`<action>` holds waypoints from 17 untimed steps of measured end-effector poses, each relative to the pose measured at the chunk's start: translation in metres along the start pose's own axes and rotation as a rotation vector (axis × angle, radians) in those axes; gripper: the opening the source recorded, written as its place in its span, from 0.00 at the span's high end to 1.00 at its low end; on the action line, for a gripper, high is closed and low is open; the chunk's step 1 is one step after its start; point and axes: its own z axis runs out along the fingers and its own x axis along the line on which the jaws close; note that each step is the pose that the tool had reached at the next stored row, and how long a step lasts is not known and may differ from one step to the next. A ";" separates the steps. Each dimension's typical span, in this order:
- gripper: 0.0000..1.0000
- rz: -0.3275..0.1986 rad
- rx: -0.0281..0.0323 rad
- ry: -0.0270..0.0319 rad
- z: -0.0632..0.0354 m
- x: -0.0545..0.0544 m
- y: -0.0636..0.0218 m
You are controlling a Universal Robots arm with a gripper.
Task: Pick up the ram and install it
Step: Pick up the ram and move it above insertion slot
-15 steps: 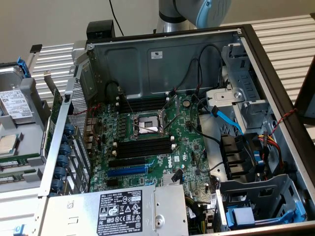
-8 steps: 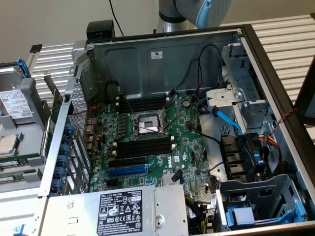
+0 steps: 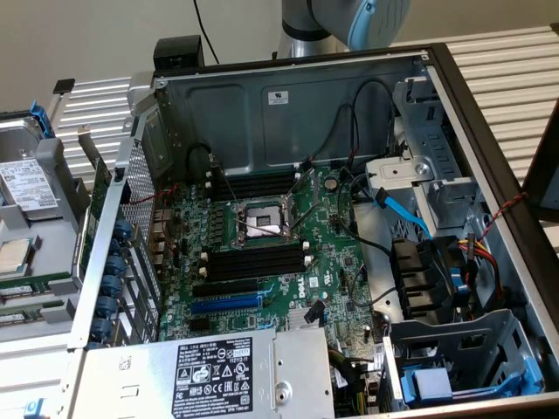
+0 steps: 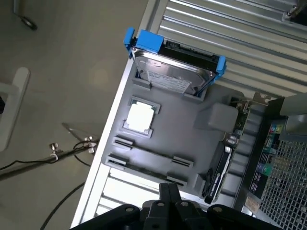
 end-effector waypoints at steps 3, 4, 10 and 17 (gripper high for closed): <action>0.89 -0.053 0.0009 0.0027 0.0007 0.000 0.0000; 0.89 -0.071 0.0012 0.0036 0.0008 0.000 -0.0001; 0.89 -0.181 0.0031 0.0092 0.0023 0.000 -0.0001; 0.89 -0.307 0.0053 0.0158 0.0039 0.000 -0.0002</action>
